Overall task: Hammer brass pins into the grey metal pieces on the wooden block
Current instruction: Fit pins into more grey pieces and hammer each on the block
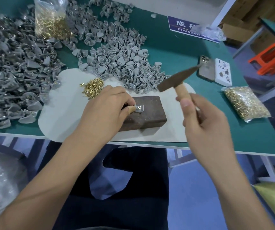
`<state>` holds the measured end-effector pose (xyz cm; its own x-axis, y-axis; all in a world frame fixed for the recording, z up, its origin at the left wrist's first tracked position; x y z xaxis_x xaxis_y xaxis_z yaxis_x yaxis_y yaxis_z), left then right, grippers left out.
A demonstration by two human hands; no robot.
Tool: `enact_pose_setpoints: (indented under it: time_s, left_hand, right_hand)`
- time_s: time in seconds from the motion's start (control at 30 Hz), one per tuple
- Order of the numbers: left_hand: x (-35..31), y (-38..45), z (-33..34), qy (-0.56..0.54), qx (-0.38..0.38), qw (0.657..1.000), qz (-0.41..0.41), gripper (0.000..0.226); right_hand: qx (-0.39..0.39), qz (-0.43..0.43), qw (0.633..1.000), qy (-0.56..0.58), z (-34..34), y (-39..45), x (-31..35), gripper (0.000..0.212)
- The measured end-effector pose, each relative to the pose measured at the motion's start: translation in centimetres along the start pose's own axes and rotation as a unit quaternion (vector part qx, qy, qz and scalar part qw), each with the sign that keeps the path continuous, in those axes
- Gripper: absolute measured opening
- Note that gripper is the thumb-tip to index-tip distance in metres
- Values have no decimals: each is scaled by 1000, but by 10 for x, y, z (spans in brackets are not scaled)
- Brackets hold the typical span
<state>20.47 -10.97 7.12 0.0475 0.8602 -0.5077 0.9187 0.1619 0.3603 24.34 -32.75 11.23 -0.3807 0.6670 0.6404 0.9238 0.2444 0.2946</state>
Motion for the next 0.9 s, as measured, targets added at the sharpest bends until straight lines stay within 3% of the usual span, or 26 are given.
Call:
enact_pose_setpoints:
  time_s: [0.07, 0.23, 0.4, 0.5, 0.63, 0.73, 0.77, 0.83, 0.9]
  left_hand:
    - [0, 0, 0, -5, -2, 1000, -2, 7]
    - [-2, -2, -2, 10, -13, 1000, 5, 9]
    - [-1, -3, -2, 3, -17, 1000, 4, 8]
    - [-4, -5, -3, 16, -27, 999, 7, 6]
    - [-16, -14, -16, 39, -93, 994, 34, 6]
    - [-24, -20, -24, 29, -142, 988, 57, 5]
    - [-25, -21, -27, 26, -153, 986, 61, 6]
    - [-25, -20, -31, 23, -164, 984, 62, 7]
    - [-22, -19, -35, 25, -173, 983, 60, 6]
  right_hand:
    - [-20, -16, 1000, 8, -4, 0, 10, 31]
    - [159, 4, 983, -90, 41, -11, -1, 35]
    - [78, 54, 993, -76, 16, 7, -28, 30]
    - [18, 82, 980, -180, 12, 14, -50, 21]
    - [58, 143, 957, -244, 37, 14, -73, 36]
    - [46, 110, 951, -286, 41, 17, -63, 39]
    - [24, 82, 963, -257, 38, 20, -51, 38]
    - [-5, 16, 996, -93, 35, 24, -22, 34]
    - [9, -65, 997, 45, 40, 24, 14, 26]
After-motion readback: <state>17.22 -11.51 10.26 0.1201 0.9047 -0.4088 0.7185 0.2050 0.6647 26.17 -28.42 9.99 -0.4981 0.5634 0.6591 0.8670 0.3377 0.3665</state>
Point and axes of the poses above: each hand's wrist, its own y-axis towards the middle knuckle, its own z-axis out of the palm, x = y × z, the point moved 10 cm from there along y, towards the middle knuckle, and after that the axes turned 1 degree about y, right-handed, at the moved point
